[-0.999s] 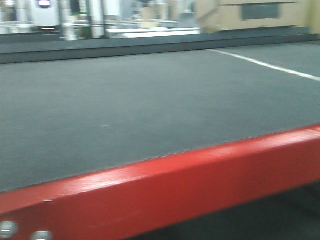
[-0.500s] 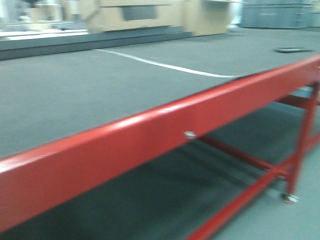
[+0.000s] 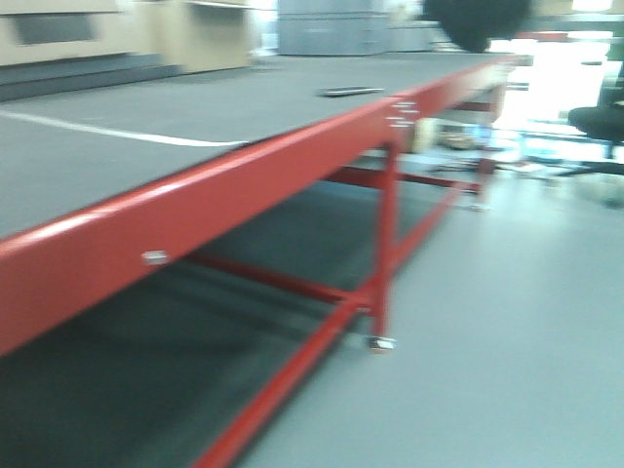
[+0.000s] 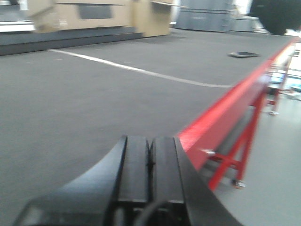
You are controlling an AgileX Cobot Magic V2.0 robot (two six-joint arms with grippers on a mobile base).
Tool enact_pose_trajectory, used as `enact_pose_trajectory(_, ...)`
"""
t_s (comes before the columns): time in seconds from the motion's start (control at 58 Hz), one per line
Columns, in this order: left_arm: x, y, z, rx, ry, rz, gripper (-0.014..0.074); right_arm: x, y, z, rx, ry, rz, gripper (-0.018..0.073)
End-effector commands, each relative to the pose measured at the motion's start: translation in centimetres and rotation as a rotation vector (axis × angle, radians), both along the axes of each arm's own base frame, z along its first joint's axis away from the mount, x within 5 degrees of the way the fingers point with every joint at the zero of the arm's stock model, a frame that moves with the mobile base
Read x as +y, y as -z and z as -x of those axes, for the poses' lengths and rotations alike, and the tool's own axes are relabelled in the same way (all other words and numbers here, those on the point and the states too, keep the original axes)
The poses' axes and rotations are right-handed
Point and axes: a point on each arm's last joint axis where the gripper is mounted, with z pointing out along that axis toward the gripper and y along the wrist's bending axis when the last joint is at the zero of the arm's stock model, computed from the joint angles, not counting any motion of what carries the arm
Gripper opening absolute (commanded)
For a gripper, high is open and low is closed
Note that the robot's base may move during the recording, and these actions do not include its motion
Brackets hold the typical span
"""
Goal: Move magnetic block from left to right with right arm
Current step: 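Drive the base away from the table holding the cube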
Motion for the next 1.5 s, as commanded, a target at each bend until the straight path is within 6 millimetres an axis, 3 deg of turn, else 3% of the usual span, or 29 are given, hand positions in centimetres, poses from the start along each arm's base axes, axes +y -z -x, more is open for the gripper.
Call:
enact_pose_trajectory(0.0,0.00,-0.53,0.11,-0.081,0.002,0.005,-0.0117,0.11,-1.77,0.14,-0.114,-0.010,0.018,0.0276)
enact_pose_trajectory(1.482,0.00,-0.53,0.11,-0.081,0.002,0.005,-0.0117,0.11,-1.77,0.14,-0.114,-0.010,0.018,0.0276)
